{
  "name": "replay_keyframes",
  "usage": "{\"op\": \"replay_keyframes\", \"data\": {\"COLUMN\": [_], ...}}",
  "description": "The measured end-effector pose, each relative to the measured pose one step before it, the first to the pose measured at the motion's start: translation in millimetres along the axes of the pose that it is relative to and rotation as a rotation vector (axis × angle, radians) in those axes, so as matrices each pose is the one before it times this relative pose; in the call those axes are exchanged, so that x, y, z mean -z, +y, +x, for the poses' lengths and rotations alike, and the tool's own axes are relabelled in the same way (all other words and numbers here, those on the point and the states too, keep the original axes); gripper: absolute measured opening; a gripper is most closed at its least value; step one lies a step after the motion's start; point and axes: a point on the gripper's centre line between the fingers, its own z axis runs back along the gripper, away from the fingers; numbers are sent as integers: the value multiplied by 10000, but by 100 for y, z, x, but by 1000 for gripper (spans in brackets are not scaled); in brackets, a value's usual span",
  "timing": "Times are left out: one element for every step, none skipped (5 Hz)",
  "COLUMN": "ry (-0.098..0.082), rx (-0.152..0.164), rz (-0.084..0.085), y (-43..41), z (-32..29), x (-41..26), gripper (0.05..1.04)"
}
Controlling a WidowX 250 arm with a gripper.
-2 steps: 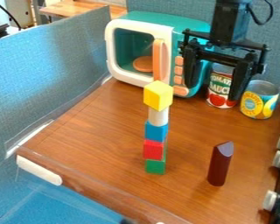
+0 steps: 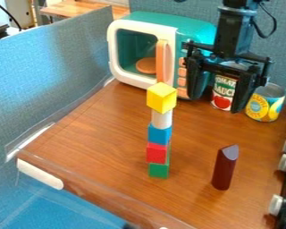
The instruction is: Move the yellow cube to the left of the tower
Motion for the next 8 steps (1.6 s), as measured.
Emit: {"op": "replay_keyframes", "data": {"ry": [14, -293, 21, -302, 260, -169, 104, 53], "rx": [124, -78, -43, -204, 99, 40, 138, -94], "rz": [-3, -8, 35, -151, -121, -30, 79, -78], "y": [95, 163, 1193, 1757, 1525, 1494, 542, 609], "z": [-18, 465, -81, -389, -797, -978, -321, -205], "x": [-118, -1087, -161, -950, 481, -714, -76, 212], "gripper": [1000, 1000, 1000, 1000, 1000, 1000, 1000, 1000]}}
